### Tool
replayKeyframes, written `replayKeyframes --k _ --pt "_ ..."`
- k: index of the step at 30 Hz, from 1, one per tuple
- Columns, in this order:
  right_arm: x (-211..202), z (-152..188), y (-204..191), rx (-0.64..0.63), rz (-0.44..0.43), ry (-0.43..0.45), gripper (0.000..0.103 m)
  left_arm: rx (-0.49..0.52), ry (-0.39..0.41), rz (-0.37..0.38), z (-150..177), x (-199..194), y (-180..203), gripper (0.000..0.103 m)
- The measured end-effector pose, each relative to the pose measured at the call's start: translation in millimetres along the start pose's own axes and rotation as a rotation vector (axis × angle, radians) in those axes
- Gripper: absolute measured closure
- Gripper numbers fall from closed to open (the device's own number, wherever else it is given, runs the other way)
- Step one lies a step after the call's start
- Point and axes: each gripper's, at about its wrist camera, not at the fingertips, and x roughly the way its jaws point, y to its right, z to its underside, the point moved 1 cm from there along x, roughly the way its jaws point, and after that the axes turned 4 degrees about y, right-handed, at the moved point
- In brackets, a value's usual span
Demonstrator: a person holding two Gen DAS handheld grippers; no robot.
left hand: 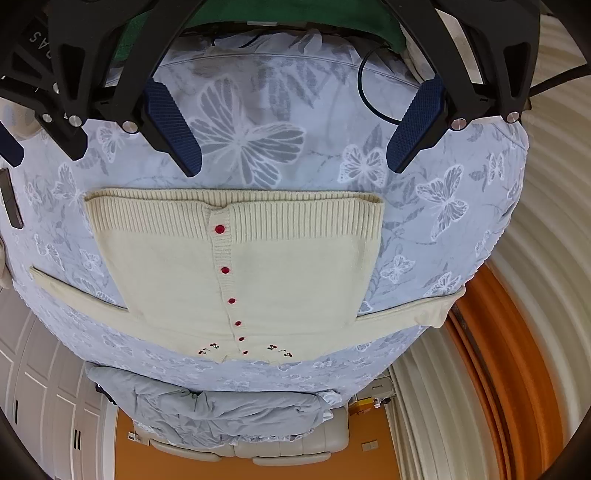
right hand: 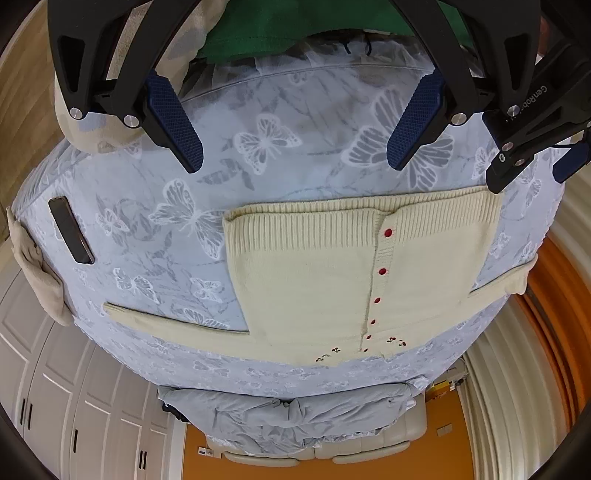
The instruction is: Fold small clothes
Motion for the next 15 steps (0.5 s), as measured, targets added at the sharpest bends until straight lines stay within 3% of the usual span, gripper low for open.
replayKeyframes --k 15 --pt "3.6 1.7 0.4 0.002 -0.001 -0.007 0.005 -0.002 -0.004 -0.002 2.2 2.1 -0.6 0.005"
